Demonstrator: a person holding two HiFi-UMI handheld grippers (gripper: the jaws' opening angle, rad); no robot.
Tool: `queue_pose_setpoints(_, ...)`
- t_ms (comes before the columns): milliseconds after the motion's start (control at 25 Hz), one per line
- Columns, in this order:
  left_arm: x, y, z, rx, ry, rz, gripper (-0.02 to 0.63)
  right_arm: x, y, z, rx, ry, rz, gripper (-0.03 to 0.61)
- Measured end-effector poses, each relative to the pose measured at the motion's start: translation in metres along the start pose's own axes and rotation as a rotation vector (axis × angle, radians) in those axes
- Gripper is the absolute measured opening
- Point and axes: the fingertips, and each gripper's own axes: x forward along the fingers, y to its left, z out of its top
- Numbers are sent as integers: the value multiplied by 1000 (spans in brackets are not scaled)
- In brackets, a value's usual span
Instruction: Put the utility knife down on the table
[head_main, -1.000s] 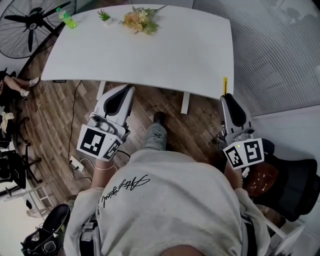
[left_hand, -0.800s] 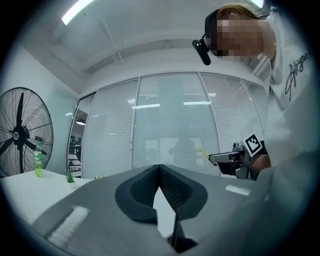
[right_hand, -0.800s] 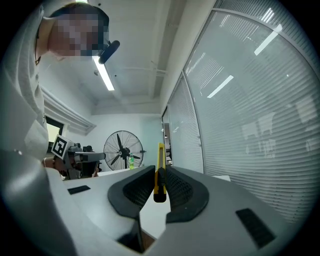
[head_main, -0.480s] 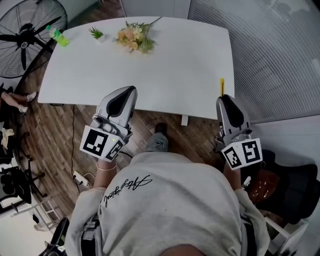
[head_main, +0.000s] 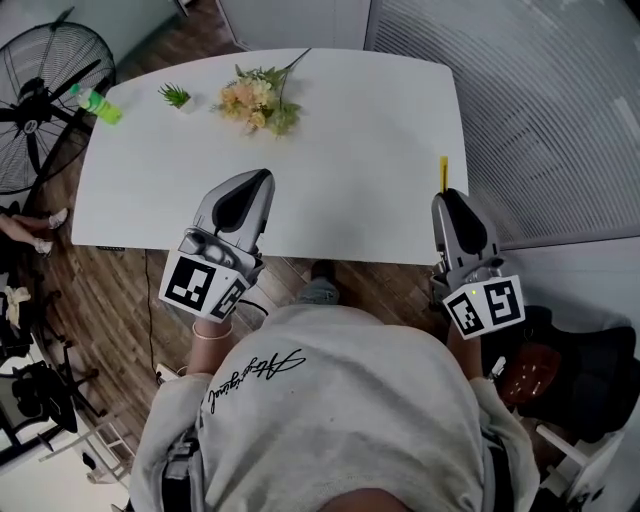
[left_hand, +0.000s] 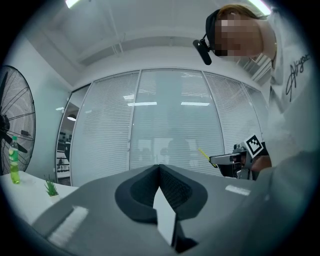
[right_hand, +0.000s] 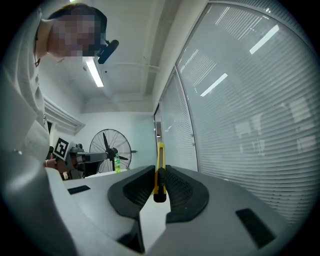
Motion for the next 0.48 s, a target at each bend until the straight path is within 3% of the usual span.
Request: queue_pose_setpoints(480, 46, 48, 2, -2, -2, -55, -2, 55, -18, 10, -12, 0, -38, 64)
